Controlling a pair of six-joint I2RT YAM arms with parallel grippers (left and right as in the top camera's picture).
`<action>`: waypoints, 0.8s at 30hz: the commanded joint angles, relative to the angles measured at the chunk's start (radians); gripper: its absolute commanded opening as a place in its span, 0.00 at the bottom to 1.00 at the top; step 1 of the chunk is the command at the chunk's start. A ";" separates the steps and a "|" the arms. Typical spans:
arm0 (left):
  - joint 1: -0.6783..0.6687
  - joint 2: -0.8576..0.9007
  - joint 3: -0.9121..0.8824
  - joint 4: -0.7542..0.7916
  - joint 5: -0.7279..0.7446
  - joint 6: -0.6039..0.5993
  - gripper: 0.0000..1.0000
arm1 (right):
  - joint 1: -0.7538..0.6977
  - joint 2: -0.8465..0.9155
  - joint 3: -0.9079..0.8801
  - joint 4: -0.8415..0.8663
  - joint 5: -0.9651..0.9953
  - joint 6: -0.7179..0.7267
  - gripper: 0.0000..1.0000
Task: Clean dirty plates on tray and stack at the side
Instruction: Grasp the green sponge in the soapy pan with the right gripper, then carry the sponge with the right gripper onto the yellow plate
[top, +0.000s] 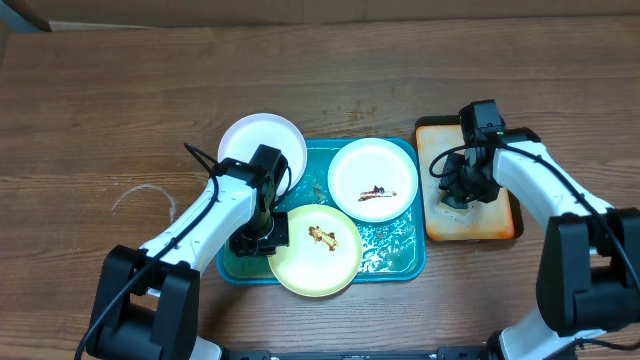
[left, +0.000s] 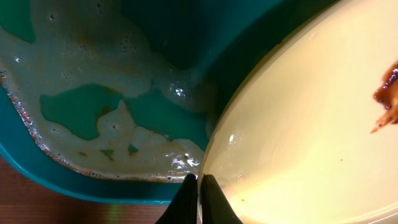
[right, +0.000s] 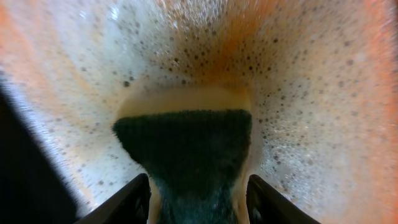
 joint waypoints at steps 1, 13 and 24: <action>-0.007 0.008 -0.007 0.003 -0.014 0.008 0.04 | 0.005 0.009 -0.008 0.006 -0.011 0.006 0.52; -0.007 0.008 -0.007 0.003 -0.014 0.008 0.04 | 0.005 0.009 -0.017 -0.013 -0.012 0.006 0.27; -0.007 0.008 -0.007 0.003 -0.014 0.008 0.04 | 0.005 0.015 -0.030 -0.021 -0.008 0.006 0.15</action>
